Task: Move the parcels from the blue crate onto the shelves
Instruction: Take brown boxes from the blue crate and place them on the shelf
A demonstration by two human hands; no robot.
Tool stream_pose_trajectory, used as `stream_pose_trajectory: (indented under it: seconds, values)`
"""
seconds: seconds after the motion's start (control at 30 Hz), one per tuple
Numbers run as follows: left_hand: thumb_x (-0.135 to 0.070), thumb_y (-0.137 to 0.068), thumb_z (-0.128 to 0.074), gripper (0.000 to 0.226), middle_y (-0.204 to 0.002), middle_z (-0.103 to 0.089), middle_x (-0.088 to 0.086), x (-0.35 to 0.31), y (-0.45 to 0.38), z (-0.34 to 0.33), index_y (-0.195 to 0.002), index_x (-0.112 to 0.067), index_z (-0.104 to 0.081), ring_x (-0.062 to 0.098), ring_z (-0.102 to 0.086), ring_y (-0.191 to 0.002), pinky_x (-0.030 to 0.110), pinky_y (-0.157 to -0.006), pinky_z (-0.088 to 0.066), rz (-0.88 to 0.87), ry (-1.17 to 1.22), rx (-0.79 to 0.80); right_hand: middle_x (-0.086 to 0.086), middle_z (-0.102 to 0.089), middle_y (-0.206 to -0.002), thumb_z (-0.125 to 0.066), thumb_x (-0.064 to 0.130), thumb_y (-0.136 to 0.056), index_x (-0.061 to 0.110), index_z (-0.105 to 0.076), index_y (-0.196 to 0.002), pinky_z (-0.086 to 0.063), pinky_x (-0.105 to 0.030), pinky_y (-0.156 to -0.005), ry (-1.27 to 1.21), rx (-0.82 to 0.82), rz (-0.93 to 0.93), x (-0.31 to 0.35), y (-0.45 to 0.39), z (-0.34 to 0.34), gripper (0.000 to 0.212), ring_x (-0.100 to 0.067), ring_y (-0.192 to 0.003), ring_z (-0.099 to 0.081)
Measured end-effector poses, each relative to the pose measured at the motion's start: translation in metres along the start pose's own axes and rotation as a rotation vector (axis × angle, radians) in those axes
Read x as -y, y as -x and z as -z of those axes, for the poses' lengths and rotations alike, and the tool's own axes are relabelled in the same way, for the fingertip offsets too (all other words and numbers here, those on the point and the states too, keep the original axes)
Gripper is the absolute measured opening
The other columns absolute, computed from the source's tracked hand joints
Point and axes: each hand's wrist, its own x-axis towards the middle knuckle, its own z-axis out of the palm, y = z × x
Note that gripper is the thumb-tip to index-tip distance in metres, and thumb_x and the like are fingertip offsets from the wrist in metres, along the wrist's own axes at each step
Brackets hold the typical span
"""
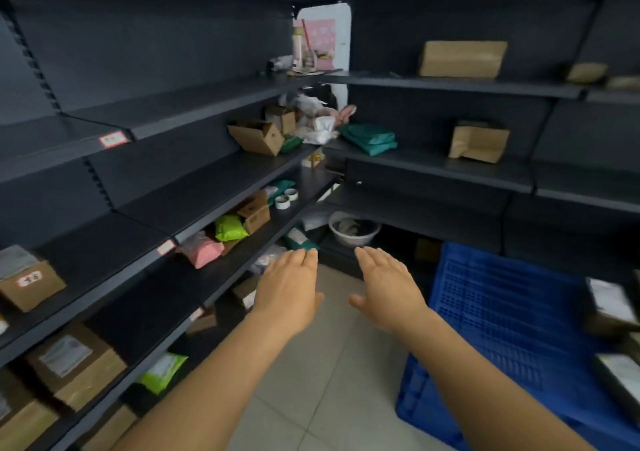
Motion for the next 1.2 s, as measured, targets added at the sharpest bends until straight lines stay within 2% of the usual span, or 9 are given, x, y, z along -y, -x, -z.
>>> stream_pose_trajectory:
  seconds: [0.43, 0.77, 0.97, 1.2]
  values:
    - [-0.039, -0.096, -0.051, 0.071, -0.152, -0.031, 0.001, -0.229, -0.045, -0.05, -0.153, -0.014, -0.015, 0.02, -0.026, -0.141, 0.032, -0.115, -0.019, -0.295, 0.061, 0.091, 0.0, -0.01, -0.161, -0.057, 0.04, -0.093, 0.016, -0.007, -0.154, -0.007, -0.036, -0.12, -0.04, 0.003, -0.353, -0.215, 0.1, 0.028, 0.082, -0.021, -0.149, -0.003]
    - [-0.039, -0.097, -0.049, 0.069, -0.152, -0.034, 0.0, -0.41, -0.062, -0.099, -0.153, -0.015, -0.016, 0.02, -0.03, -0.14, 0.032, -0.114, -0.023, -0.447, 0.11, 0.181, -0.002, -0.009, -0.162, -0.056, 0.042, -0.094, 0.015, -0.006, -0.155, -0.009, -0.038, -0.121, -0.071, 0.018, -0.546, -0.378, 0.178, 0.047, 0.083, -0.021, -0.149, -0.004]
    - [-0.038, -0.098, -0.048, 0.069, -0.153, -0.032, 0.002, -0.48, -0.068, -0.127, -0.153, -0.015, -0.013, 0.022, -0.029, -0.14, 0.034, -0.114, -0.023, -0.518, 0.12, 0.27, -0.002, -0.013, -0.161, -0.057, 0.043, -0.092, 0.015, -0.009, -0.154, -0.013, -0.037, -0.119, -0.116, 0.034, -0.667, -0.441, 0.212, 0.04, 0.083, -0.02, -0.148, -0.01]
    - [-0.041, -0.098, -0.048, 0.072, -0.153, -0.032, 0.006, -0.53, -0.089, -0.173, -0.153, -0.013, -0.012, 0.024, -0.031, -0.139, 0.036, -0.114, -0.027, -0.56, 0.12, 0.416, -0.002, -0.024, -0.156, -0.06, 0.039, -0.09, 0.015, -0.018, -0.151, -0.02, -0.037, -0.116, -0.202, 0.057, -0.836, -0.498, 0.23, 0.012, 0.077, -0.022, -0.144, -0.02]
